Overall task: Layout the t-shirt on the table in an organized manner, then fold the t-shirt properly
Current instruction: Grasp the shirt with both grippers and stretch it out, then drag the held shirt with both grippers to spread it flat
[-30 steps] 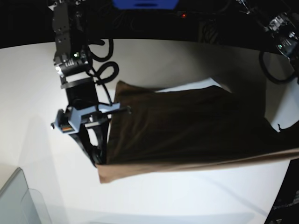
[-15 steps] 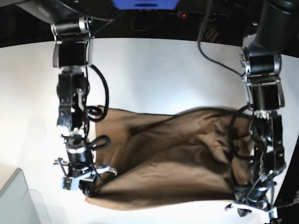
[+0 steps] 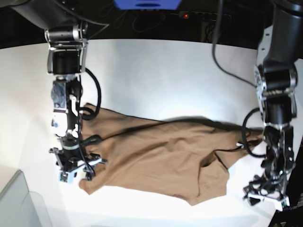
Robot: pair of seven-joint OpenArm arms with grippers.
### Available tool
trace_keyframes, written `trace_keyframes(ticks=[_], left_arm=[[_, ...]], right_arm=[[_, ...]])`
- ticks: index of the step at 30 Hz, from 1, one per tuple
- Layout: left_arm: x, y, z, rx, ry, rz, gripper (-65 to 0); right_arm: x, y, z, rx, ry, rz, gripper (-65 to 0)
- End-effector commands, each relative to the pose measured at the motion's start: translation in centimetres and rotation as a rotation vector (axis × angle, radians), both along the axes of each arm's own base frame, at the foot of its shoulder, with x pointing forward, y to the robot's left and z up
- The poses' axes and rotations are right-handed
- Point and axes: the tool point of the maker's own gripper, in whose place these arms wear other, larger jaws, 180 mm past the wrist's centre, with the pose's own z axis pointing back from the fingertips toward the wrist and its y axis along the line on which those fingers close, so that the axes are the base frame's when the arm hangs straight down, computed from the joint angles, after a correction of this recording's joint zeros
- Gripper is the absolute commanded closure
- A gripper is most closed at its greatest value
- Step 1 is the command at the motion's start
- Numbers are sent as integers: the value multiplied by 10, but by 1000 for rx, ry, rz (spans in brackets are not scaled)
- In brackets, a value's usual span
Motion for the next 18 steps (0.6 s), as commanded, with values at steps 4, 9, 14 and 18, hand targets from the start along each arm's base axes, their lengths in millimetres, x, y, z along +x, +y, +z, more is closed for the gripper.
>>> trace_keyframes(ticks=[4, 9, 14, 18], left_arm=[[-40, 8, -1, 102, -58, -25, -455], [-103, 31, -35, 154, -4, 4, -455], [-137, 41, -73, 149, 89, 25, -456], [-146, 37, -109, 136, 183, 9, -456]], right_arm=[[-27, 3, 34, -14, -127, 8, -395], [-75, 9, 12, -10, -87, 15, -398], [-105, 15, -11, 0, -66, 12, -400], [-115, 13, -34, 2, -20, 5, -401]])
